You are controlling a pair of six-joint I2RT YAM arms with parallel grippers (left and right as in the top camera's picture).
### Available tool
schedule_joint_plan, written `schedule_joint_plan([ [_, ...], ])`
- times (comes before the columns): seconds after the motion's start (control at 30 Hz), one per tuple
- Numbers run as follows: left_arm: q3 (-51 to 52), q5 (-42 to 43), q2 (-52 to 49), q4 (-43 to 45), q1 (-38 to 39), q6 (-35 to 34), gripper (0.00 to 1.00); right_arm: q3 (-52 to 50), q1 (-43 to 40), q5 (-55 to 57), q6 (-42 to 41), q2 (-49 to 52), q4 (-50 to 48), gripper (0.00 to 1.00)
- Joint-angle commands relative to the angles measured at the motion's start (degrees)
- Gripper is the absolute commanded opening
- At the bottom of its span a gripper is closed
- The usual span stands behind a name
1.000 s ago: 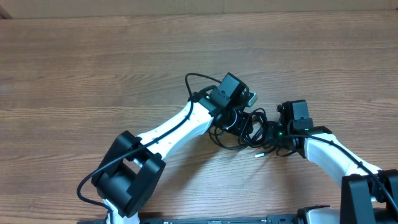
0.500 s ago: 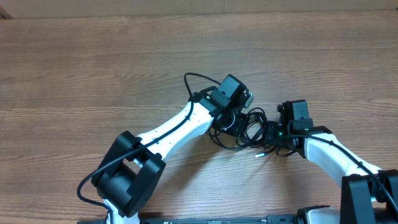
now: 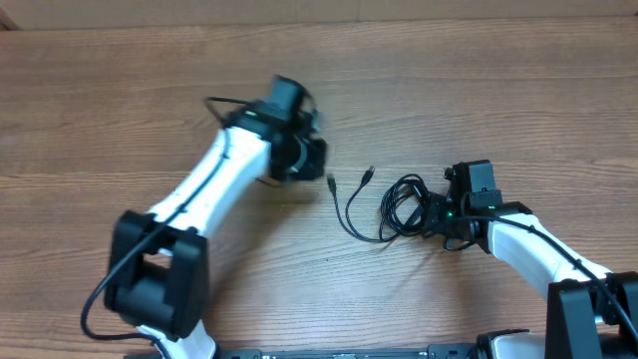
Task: Untangle cables
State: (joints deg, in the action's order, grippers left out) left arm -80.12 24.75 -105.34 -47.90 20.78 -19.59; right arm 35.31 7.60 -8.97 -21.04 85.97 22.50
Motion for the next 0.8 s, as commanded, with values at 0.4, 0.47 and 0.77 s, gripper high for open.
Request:
schedule_joint_plan([
  [0.4,-1.1,13.8,1.6,7.1,4.7,4.7,0.53,-0.9,-0.4,4.4,-0.4,0.8,1.3,0.04],
  [0.47,-1.1,10.3,1.6,7.7,7.6,4.8,0.51,-0.9,-0.4,4.4,-0.4,0.9,1.2,0.04],
  [0.77,-0.9,-6.0,1.6,8.7,18.7,4.6,0.51,-0.9,-0.4,4.4,-0.4,0.9,1.3,0.04],
])
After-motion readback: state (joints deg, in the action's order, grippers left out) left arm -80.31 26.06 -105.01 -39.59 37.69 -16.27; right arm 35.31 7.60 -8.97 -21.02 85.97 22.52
